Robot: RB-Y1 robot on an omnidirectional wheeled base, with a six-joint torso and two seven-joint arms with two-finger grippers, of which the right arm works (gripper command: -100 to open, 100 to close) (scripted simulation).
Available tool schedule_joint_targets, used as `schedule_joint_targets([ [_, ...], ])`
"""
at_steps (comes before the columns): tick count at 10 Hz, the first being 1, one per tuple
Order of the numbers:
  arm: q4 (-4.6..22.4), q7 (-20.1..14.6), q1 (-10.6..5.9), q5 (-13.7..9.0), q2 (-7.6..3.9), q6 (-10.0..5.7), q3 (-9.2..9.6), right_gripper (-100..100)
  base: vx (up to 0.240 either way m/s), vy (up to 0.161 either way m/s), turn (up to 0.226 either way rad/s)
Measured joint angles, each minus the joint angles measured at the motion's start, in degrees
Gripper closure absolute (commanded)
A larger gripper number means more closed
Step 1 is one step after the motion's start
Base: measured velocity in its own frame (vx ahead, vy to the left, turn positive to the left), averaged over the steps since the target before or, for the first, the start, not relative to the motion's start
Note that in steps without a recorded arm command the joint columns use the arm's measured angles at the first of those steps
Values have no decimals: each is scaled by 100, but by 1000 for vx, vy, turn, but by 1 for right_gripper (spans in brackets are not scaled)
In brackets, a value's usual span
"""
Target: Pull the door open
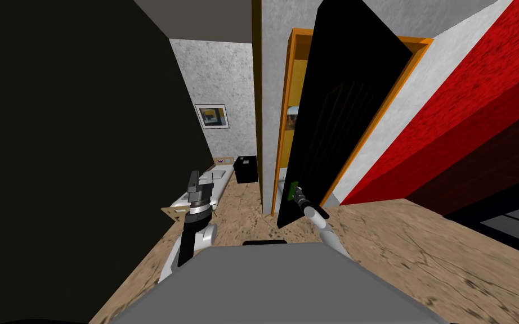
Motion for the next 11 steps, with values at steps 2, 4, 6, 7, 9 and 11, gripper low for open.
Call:
schedule_joint_targets([
  [2, -97, 9, 33, 113, 138, 137, -116, 100, -1, -6, -6],
  [4, -49, 24, 10, 131, 179, 62, -96, 100, 2, 0, -9],
  [6, -31, 34, -3, 156, 209, 48, -111, 100, 0, 0, 0],
  [7, 7, 30, -20, 95, 145, 32, -70, 100, 0, 0, 0],
  [9, -2, 11, -89, -53, 122, 27, -34, 100, -74, -25, 2],
  [11, -98, -50, -158, -266, 203, 188, -92, 100, -82, -60, 7],
])
